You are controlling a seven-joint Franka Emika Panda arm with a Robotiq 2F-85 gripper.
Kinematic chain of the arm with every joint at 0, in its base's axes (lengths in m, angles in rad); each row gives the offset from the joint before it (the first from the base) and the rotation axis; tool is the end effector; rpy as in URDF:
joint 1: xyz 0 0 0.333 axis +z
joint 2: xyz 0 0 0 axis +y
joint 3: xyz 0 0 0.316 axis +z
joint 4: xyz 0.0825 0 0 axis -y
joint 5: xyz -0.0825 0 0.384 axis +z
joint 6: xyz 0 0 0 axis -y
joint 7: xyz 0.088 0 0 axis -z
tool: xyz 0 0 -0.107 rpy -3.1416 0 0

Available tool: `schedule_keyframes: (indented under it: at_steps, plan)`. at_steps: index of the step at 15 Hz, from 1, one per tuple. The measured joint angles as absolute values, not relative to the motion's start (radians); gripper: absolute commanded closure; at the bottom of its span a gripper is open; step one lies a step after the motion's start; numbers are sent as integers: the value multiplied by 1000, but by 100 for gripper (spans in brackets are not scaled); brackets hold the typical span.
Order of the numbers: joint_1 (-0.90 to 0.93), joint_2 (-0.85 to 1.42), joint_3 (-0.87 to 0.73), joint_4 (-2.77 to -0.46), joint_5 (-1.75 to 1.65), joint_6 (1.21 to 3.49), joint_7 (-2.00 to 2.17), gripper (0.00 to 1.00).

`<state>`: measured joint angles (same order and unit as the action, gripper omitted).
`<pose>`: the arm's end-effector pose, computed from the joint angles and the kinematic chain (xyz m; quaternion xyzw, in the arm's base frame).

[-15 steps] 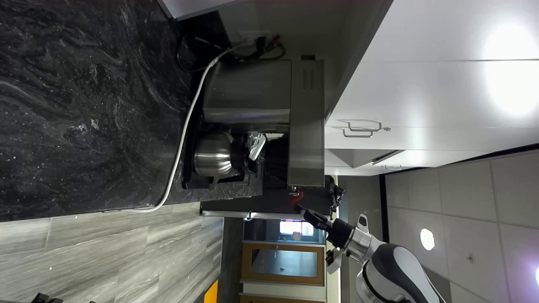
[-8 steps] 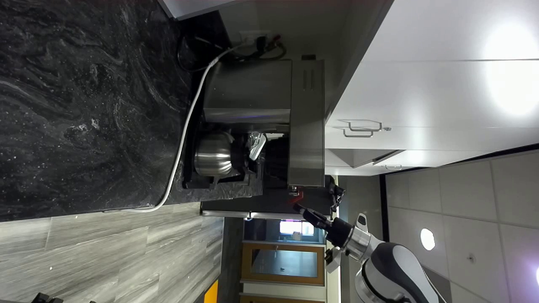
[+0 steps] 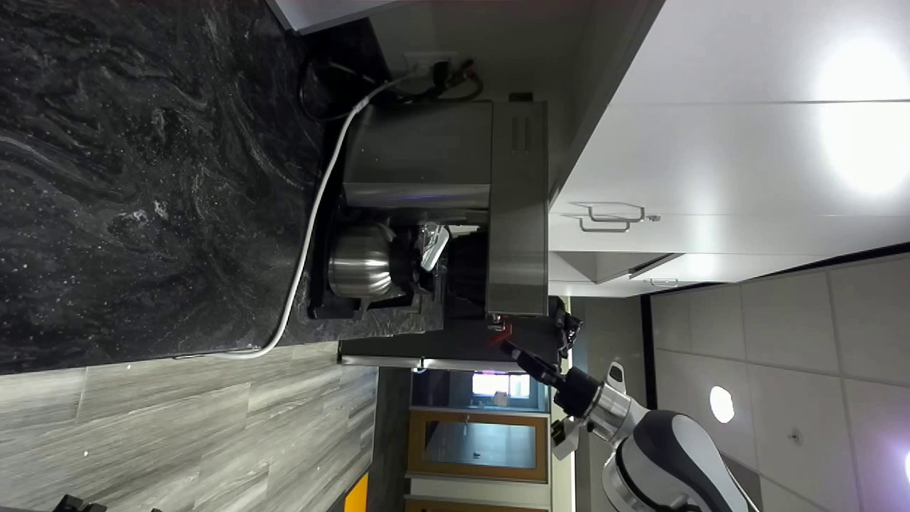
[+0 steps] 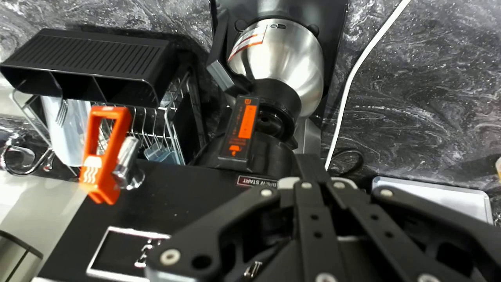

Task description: Turn on the coffeemaker

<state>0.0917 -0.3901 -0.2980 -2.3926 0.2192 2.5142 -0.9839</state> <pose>0.4592 -0.1083 0.5118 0.9145 0.2953 0.2759 0.0174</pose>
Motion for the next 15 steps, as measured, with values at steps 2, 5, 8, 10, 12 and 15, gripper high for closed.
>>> schedule_keyframes:
  at_steps: [2, 5, 8, 10, 12, 15]
  plan:
    - [93, -390, -298, -2391, 243, 2524, -1003, 100]
    - [101, -390, -300, -2390, 276, 2545, -1024, 100]
    - [107, -387, -300, -2387, 301, 2554, -1039, 100]
    - [110, -381, -302, -2384, 305, 2556, -1039, 100]
    - [111, -373, -302, -2380, 305, 2556, -1039, 100]
    - [112, -361, -302, -2374, 305, 2565, -1039, 100]
